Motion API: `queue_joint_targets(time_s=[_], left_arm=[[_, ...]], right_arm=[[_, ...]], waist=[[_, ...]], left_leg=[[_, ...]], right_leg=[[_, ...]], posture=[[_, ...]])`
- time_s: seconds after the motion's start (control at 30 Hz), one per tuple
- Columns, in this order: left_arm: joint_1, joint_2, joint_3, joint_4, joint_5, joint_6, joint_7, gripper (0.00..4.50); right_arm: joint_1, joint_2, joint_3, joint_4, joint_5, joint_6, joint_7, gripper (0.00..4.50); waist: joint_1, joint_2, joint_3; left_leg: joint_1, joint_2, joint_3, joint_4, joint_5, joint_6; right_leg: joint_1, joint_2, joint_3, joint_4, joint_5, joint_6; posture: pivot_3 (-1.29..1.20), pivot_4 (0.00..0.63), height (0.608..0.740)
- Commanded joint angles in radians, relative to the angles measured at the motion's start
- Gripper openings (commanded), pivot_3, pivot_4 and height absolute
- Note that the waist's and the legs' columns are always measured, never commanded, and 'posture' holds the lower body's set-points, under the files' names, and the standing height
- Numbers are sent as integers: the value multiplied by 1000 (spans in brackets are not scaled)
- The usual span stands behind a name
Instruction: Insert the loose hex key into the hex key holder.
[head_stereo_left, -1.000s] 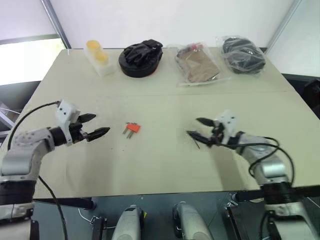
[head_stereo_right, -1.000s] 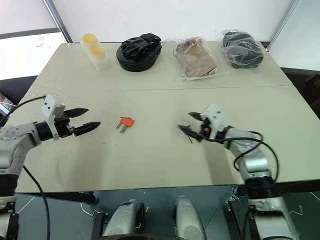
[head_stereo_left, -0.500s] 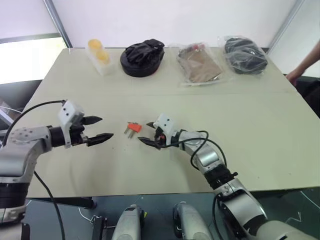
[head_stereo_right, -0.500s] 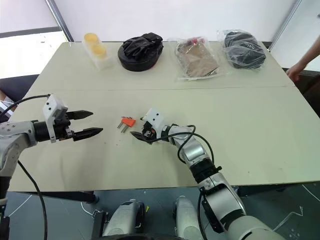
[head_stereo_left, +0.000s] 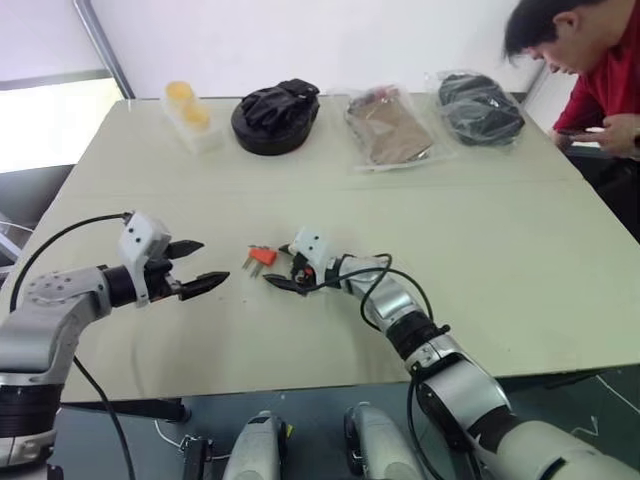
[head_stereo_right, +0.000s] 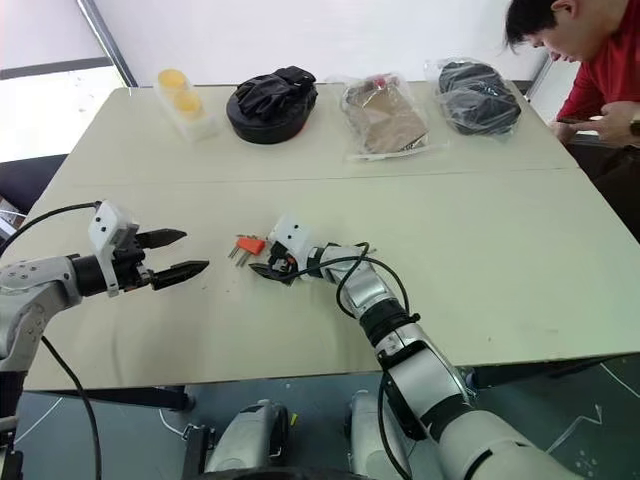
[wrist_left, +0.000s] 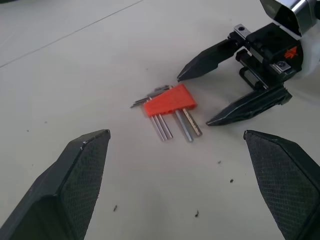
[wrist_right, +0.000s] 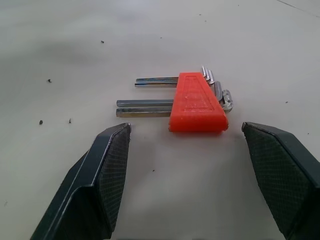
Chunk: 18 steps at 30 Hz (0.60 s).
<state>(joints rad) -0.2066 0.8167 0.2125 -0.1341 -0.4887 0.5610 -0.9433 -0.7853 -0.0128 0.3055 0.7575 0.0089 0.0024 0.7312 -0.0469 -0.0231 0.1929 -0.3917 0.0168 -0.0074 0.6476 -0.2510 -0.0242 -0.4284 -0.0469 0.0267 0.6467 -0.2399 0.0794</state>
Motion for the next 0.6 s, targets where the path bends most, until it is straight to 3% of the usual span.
queue_joint_targets(time_s=[0.03,0.27,0.37,0.5,0.6], left_arm=[[0,-6,16,-35,-1,-19,18,4460],[7,-29,3,-38,13,-34,43,4460],[10,-38,3,-37,19,-39,48,4500],[16,-45,4,-32,24,-46,53,4500],[15,-52,4,-23,20,-49,56,4500]], right_arm=[[-41,32,-20,69,-8,-34,-6,3692],[-87,55,-36,175,-28,-86,9,3692],[-98,60,-41,203,-36,-104,14,2792],[-100,61,-49,214,-41,-116,22,973],[-92,54,-48,200,-51,-127,23,997]], waist=[[-2,0,0],[-2,0,0],[-3,0,0],[-3,0,0],[-3,0,0]], left_leg=[[0,0,0,0,0,0],[1,1,0,-1,0,0],[1,1,-1,-1,0,0],[1,1,-1,-1,0,0],[1,1,-1,-1,0,0]], right_leg=[[0,0,0,0,0,0],[0,0,0,0,0,0],[0,0,0,0,0,0],[0,-1,0,0,0,-1],[0,-1,0,0,0,-1]], posture=[[0,150,740],[0,150,740],[0,150,740],[0,150,740],[0,150,740]])
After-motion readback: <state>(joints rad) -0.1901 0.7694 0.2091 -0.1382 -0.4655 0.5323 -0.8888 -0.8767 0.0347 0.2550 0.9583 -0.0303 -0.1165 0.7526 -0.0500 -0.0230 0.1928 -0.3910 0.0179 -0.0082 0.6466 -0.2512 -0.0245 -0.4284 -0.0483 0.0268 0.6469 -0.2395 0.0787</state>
